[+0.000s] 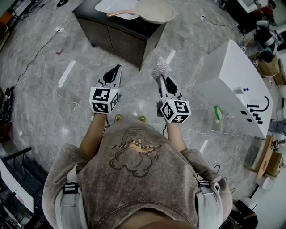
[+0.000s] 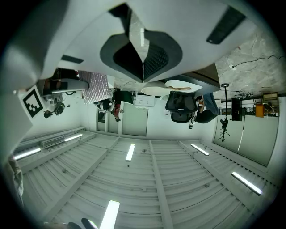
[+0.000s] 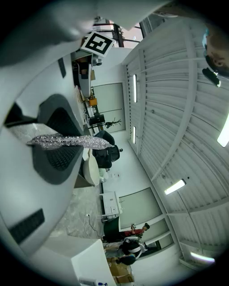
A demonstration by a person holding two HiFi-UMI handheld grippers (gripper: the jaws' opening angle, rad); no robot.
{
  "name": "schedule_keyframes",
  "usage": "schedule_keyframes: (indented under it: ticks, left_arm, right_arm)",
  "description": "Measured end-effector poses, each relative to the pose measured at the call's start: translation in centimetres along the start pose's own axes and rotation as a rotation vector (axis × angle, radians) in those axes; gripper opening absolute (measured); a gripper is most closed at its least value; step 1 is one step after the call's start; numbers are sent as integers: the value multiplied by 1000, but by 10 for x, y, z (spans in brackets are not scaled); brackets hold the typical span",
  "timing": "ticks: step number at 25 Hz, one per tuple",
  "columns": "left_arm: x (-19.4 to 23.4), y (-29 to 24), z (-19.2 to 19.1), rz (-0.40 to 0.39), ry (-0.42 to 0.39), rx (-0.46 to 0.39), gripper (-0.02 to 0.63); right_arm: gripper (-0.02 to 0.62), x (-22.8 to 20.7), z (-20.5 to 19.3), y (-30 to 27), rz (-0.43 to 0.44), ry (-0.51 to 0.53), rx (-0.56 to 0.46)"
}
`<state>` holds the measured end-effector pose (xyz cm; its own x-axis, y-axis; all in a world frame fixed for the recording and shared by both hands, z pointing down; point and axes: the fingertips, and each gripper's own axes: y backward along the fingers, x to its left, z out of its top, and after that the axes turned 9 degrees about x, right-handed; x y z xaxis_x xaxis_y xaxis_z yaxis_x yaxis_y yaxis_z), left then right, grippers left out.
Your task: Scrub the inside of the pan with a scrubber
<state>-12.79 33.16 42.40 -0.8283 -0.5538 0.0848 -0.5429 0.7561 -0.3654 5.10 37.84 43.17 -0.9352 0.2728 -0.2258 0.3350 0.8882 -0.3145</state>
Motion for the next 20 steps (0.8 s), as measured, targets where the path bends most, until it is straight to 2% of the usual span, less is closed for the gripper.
schedule_keyframes:
  ticks: [6,13,20]
  left_arm:
    - [-5,-3,3,9,-4,-4,20]
    - [-19,-13,-3,45,-2,-7,20]
    - [-27,-30,1,50,0,-17,20]
  right_arm:
    - [80,-6,2,1,29,-24,-13]
    - [80,-19,-4,10,88,14,-4]
    - [80,-38,-8,7,100,4,5]
